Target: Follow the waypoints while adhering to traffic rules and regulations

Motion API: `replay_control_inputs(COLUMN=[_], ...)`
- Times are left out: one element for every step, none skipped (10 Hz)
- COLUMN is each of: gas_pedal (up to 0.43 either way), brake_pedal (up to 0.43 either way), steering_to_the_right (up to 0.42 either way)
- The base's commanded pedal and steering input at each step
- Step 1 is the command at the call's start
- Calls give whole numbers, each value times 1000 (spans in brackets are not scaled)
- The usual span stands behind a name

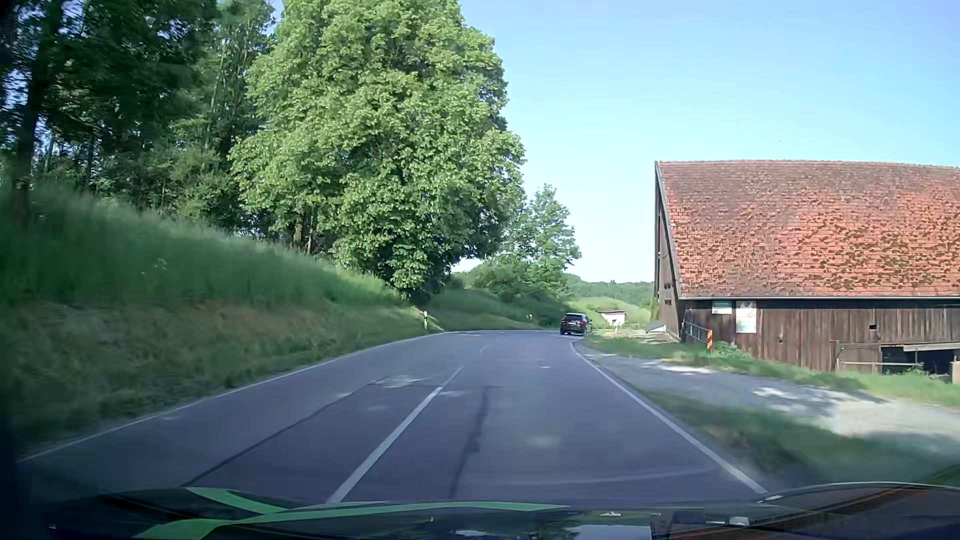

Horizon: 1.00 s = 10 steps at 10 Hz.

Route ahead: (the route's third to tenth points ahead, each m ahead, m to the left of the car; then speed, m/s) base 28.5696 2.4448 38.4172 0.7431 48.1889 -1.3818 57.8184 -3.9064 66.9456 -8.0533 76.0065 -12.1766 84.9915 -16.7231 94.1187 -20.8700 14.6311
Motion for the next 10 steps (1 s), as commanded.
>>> replay_control_inputs(gas_pedal=[0, 0, 0, 0, 0, 0, 0, 0, 0, 0], brake_pedal=[0, 0, 0, 0, 0, 0, 0, 0, 0, 0], steering_to_the_right=[10, 11, 11, 11, 12, 14, 15, 16, 17, 21])
